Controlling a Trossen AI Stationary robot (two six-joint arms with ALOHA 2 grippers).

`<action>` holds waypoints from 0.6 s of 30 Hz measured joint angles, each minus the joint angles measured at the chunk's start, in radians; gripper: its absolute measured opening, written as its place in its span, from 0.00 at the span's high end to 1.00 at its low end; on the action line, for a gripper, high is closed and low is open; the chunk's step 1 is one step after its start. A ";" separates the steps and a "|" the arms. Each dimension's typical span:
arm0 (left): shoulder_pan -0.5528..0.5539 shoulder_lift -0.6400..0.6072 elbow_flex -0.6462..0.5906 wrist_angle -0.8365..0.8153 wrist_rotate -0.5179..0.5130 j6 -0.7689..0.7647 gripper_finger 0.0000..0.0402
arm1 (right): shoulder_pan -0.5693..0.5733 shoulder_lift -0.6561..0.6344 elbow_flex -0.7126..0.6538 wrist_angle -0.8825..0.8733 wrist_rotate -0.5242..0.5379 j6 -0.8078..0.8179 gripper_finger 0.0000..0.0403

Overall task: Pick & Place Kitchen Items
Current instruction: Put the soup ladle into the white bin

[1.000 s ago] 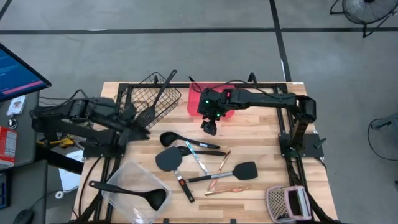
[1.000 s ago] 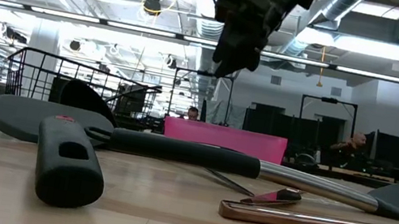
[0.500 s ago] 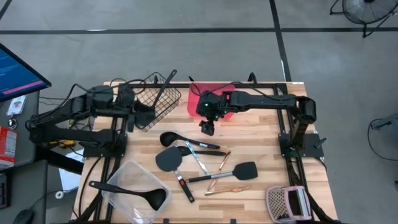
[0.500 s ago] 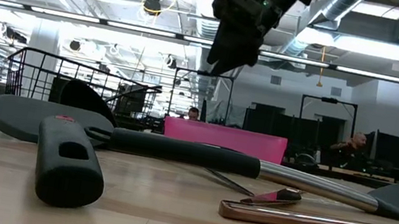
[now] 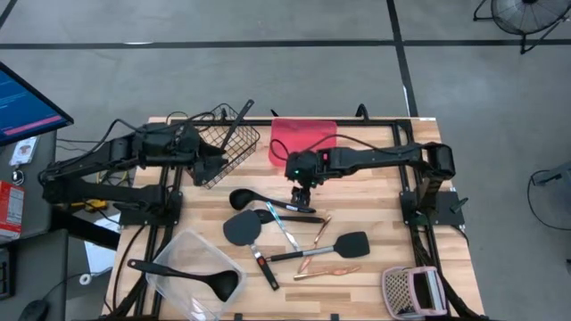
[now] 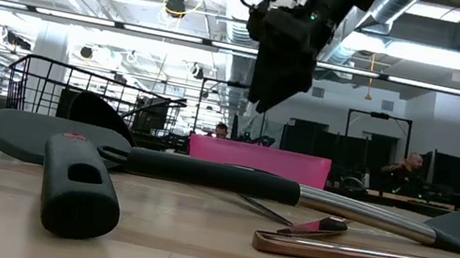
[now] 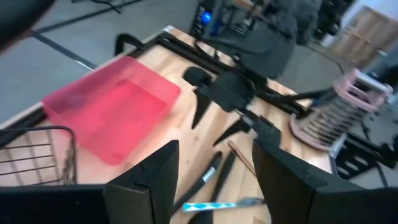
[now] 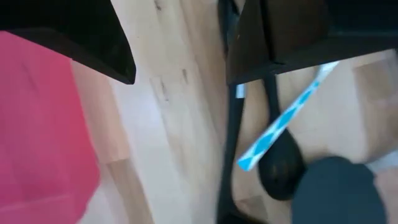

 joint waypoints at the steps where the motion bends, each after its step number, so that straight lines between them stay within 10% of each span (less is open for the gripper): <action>1: 0.000 -0.006 0.000 0.001 -0.012 -0.009 0.54 | 0.007 0.000 -0.008 0.016 0.015 0.000 0.38; 18: -0.051 0.000 0.000 0.019 -0.017 -0.125 0.54 | 0.065 0.196 -0.007 0.116 0.052 -0.008 0.38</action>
